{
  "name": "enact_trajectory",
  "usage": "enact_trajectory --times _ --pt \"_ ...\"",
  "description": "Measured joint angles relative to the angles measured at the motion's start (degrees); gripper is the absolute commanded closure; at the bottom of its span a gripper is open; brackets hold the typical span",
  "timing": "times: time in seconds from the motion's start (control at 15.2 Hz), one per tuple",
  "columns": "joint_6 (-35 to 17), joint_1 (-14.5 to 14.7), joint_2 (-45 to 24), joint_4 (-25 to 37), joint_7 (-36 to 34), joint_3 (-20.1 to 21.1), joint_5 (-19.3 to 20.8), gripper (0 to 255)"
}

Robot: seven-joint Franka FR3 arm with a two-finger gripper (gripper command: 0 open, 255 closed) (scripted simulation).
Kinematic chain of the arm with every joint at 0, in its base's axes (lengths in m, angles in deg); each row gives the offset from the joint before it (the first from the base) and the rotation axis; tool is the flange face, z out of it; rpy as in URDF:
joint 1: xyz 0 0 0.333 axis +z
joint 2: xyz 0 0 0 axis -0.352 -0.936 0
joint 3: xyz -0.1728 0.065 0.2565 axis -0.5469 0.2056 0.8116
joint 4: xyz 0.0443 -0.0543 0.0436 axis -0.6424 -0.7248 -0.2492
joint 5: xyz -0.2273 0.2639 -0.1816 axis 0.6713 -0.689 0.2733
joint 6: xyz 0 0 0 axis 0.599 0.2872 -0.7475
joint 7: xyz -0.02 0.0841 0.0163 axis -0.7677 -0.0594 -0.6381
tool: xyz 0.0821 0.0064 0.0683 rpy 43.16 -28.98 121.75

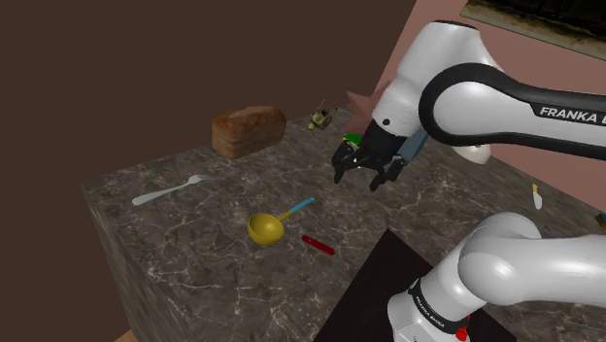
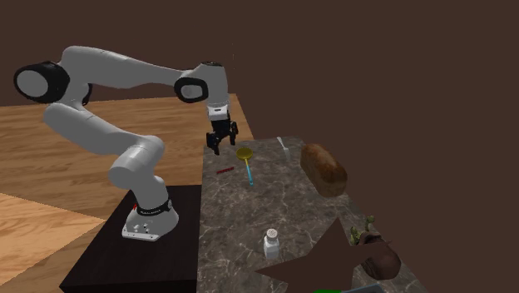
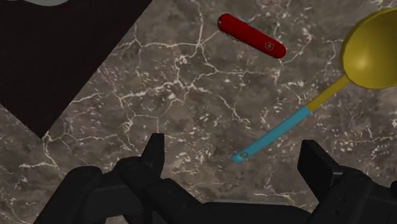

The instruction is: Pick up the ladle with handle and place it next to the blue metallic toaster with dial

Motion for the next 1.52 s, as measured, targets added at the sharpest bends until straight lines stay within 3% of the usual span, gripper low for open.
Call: enact_trajectory --times 0.4,0.73,0.92,1.52 --pt "-12.6 -2.4 -7.2 -2.0 -18.6 10.4 -9.8 0" --pt "-26.1 -7.2 -18.2 -0.6 -34.4 21.1 -15.5 0" --pt "-32.4 -10.8 -24.1 1.0 -41.6 26.2 -16.1 0" --pt "-41.2 -14.3 -31.9 0.4 -44.4 31.2 -14.4 0"
